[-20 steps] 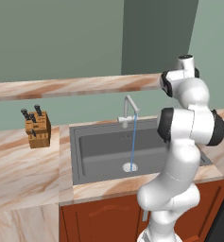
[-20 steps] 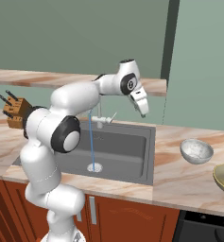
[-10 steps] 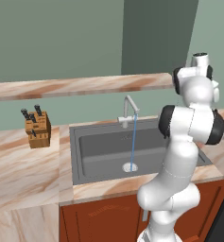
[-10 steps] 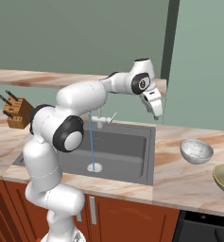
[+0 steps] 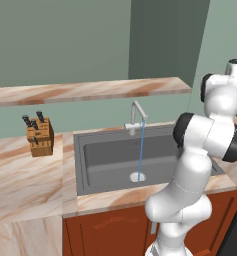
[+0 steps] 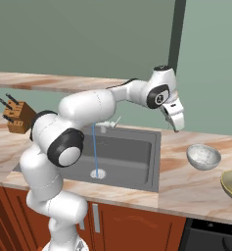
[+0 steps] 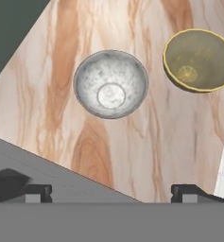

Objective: Rinse each bowl for a few seconds and place them down in the sink or on the counter.

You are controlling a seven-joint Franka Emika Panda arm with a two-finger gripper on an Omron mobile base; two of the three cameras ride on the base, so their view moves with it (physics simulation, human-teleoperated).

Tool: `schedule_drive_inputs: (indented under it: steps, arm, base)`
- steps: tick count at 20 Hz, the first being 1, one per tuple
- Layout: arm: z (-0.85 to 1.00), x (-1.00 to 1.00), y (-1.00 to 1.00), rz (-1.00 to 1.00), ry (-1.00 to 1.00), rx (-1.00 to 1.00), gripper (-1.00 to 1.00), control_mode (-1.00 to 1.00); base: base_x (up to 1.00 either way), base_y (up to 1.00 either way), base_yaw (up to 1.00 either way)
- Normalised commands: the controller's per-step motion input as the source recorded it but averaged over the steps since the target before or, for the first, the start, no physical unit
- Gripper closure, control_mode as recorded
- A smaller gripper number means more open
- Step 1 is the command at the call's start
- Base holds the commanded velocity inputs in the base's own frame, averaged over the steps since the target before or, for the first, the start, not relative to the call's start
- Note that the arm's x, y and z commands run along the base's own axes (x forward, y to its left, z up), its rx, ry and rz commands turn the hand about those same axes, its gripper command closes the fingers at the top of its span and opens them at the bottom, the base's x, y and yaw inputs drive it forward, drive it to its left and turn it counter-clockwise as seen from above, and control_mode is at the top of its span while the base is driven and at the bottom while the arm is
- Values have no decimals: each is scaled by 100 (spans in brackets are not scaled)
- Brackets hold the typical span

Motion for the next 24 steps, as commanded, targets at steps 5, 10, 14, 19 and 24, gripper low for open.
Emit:
schedule_drive_inputs:
  steps: [5, 10, 14, 19, 24]
  arm:
    - [0, -25, -54, 0, -2, 1, -100, -100]
    - [0, -24, -49, -4, 0, 2, -100, -100]
    - [0, -40, -35, -13, 0, 1, -100, -100]
    - [0, -51, -31, -21, 0, 1, -100, -100]
    - [-3, -44, -36, -22, 0, 0, -100, -100]
  base:
    - [0, 0, 0]
    - [0, 0, 0]
    - [0, 0, 0]
    - [0, 0, 0]
    - [0, 0, 0]
